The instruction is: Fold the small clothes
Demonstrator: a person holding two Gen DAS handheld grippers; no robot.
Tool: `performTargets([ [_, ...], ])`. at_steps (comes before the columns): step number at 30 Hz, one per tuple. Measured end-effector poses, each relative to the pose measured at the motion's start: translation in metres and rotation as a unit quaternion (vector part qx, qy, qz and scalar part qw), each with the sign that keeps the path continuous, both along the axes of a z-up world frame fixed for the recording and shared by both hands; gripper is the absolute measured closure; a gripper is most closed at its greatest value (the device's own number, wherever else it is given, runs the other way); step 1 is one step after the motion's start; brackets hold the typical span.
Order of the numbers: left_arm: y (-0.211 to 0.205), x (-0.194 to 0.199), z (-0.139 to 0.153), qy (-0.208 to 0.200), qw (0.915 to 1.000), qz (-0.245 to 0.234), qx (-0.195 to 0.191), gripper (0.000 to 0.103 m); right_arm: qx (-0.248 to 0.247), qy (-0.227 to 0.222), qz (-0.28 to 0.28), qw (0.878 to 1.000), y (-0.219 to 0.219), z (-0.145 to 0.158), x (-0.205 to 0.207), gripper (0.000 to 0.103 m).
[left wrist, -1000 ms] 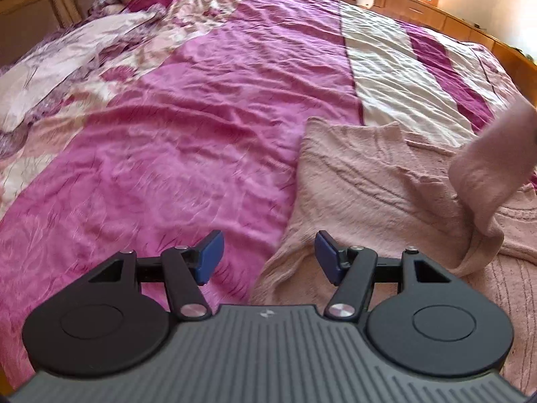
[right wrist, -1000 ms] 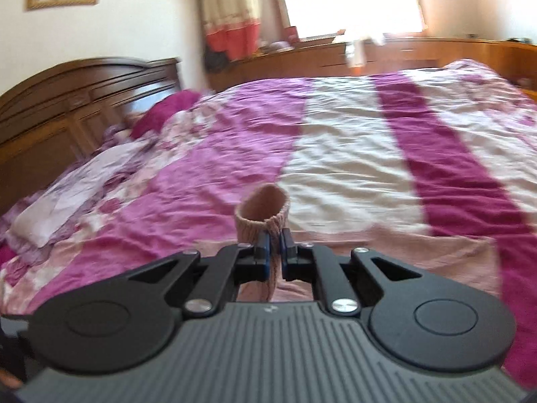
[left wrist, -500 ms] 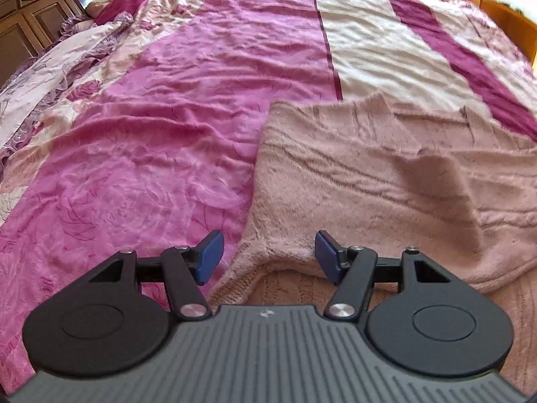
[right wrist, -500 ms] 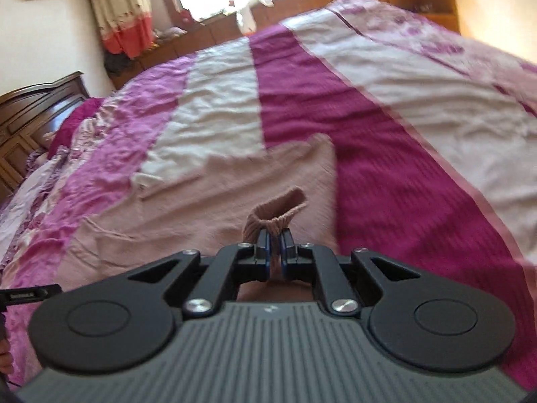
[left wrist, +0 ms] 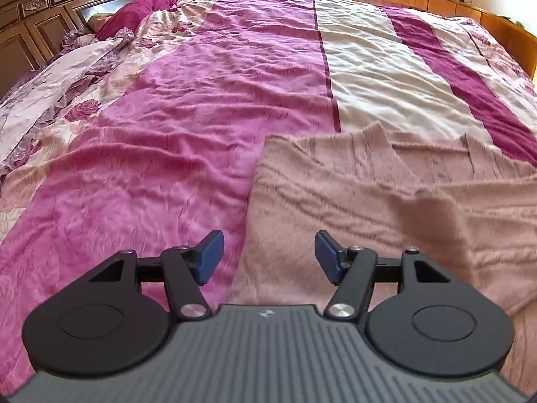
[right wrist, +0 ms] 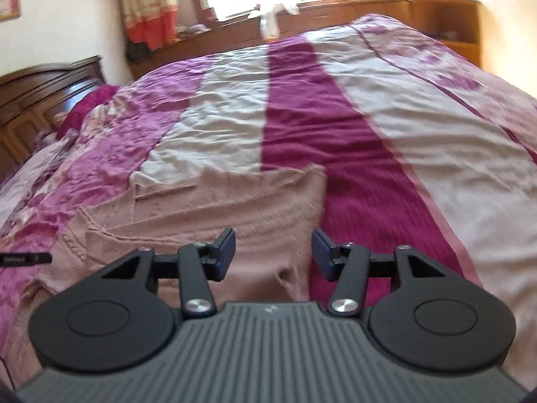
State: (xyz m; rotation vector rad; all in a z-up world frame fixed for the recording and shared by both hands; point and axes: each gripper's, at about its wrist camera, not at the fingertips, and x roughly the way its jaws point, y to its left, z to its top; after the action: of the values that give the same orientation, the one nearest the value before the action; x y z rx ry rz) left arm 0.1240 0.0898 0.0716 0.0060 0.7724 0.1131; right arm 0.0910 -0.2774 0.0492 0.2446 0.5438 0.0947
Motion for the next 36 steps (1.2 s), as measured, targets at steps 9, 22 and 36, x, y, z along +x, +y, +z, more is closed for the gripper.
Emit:
performTargets([
  [9,0.001,0.031,-0.014,-0.035,0.9982,-0.004,-0.049,0.035,-0.09,0.079,0.06,0.991,0.022,-0.03,0.05,0.067],
  [22,0.014,0.07,-0.056,-0.083,0.9899,0.112,-0.027,0.036,-0.125,-0.067,0.037,0.989,0.03,0.056,0.018,0.091],
  [36,0.024,0.075,-0.053,-0.075,0.9881,0.132,-0.025,0.034,-0.084,0.063,-0.051,0.993,-0.004,-0.037,0.063,0.067],
])
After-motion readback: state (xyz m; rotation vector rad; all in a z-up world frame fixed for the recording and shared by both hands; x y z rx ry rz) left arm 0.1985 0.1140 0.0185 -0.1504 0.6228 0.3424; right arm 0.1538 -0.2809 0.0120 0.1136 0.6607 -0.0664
